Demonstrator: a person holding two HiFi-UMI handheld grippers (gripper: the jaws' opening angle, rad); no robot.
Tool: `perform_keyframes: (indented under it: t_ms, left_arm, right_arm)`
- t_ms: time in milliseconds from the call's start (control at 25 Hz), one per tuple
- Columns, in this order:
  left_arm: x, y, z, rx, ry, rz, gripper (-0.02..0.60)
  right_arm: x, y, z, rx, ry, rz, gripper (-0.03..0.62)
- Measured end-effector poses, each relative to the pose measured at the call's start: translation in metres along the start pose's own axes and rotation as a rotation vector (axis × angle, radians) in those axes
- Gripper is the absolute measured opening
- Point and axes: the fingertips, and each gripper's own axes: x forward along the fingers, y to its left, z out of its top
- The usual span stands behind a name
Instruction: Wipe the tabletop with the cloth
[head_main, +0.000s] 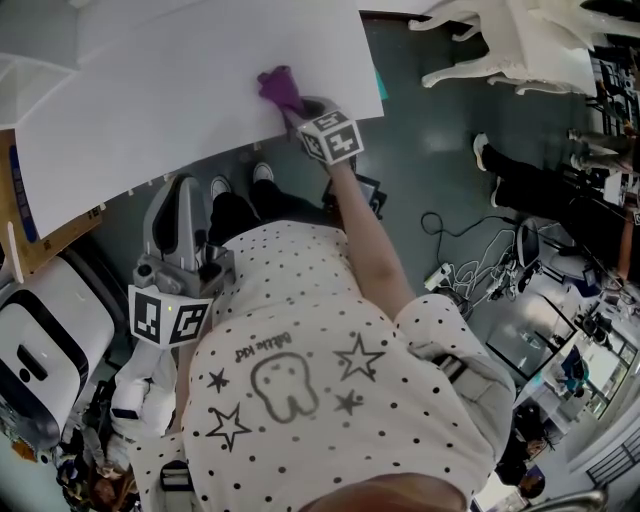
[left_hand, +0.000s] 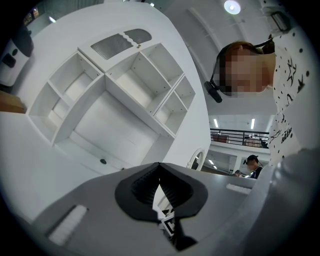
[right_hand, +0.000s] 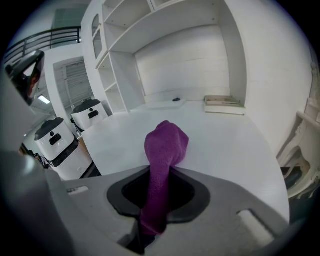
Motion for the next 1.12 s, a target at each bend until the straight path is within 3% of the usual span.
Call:
perform_keyframes:
  t_ms: [560,880,1120]
  left_arm:
    - [0.005,0.0,0.002,-0.004,-0.016,0.009,-0.005]
    - [0.008,-0.001,0.004,0.009,-0.016,0.019,-0.005]
    - [0.003,0.004,0.008,0.019,-0.025,0.033,-0.005]
  right_arm:
    - [-0.038,-0.074,-0.016,0.012,0.017,-0.092,0.072]
    - [-0.069,-0.136,-0.032,0.041,0.036,-0.193,0.074]
    - [-0.08,-0.159,-0.038,0.02,0.067,-0.249,0.074]
